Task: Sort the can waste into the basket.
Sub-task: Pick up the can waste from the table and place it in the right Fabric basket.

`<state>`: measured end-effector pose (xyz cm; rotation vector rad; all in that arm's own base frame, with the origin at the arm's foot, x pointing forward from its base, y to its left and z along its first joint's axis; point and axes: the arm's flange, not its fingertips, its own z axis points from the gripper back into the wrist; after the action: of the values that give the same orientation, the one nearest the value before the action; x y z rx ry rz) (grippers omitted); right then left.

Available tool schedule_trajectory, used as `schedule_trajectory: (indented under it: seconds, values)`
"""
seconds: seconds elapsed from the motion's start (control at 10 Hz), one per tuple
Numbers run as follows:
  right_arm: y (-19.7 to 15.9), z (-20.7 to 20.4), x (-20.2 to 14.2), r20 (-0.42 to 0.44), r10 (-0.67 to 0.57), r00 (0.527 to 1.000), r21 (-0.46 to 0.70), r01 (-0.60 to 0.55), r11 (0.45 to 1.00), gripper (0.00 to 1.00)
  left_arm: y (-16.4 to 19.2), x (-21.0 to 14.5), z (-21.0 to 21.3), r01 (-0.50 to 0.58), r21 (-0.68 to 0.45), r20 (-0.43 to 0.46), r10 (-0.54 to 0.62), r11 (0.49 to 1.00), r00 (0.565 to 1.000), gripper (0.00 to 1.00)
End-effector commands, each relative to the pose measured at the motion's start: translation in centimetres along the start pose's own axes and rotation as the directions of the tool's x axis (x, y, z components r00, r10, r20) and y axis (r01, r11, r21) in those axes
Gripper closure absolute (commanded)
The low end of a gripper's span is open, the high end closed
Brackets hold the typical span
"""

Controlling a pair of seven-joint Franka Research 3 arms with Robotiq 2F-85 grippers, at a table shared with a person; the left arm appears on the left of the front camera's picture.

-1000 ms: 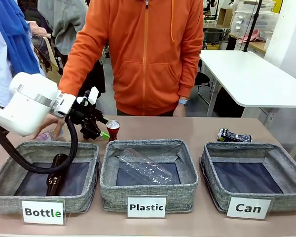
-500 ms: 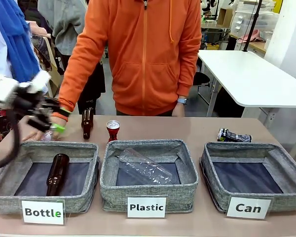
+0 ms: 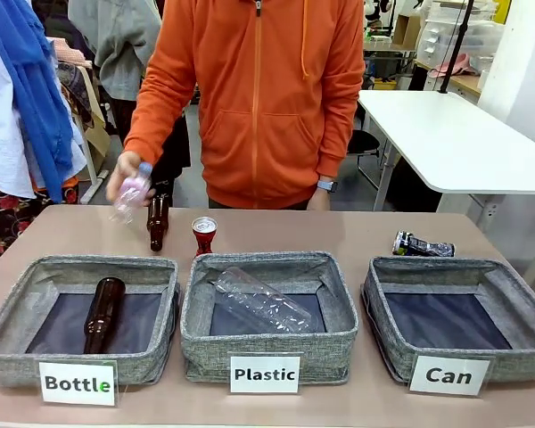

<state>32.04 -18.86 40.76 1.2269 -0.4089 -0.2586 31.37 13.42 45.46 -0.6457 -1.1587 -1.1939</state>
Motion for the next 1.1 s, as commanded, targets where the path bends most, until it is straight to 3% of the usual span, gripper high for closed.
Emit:
schedule_trajectory:
  seconds: [0.0, 0.2, 0.4, 0.7, 1.0]
  values:
    - [0.1, 0.0, 0.2, 0.017, 0.02, 1.0, 0.023, -0.02, 1.0, 0.0, -2.2, -3.5, 3.7, -0.062, 0.109, 0.091, 0.052, 0.992, 0.995, 0.0]
    - [0.1, 0.0, 0.2, 0.017, 0.02, 1.0, 0.023, -0.02, 1.0, 0.0, -5.5, -6.7, 6.6, -0.107, 0.203, 0.168, 0.073, 0.973, 0.983, 0.0]
    - [0.1, 0.0, 0.2, 0.017, 0.02, 1.0, 0.023, -0.02, 1.0, 0.0, -6.1, -8.5, 7.2, -0.12, 0.219, 0.209, 0.073, 0.968, 0.975, 0.0]
    - [0.1, 0.0, 0.2, 0.017, 0.02, 1.0, 0.023, -0.02, 1.0, 0.0, -0.4, -6.8, 2.1, -0.068, 0.06, 0.149, 0.059, 0.996, 0.987, 0.0]
    - [0.1, 0.0, 0.2, 0.017, 0.02, 1.0, 0.023, -0.02, 1.0, 0.0, 6.9, -4.1, -7.6, -0.052, 0.021, 0.051, 0.051, 0.998, 0.997, 0.0]
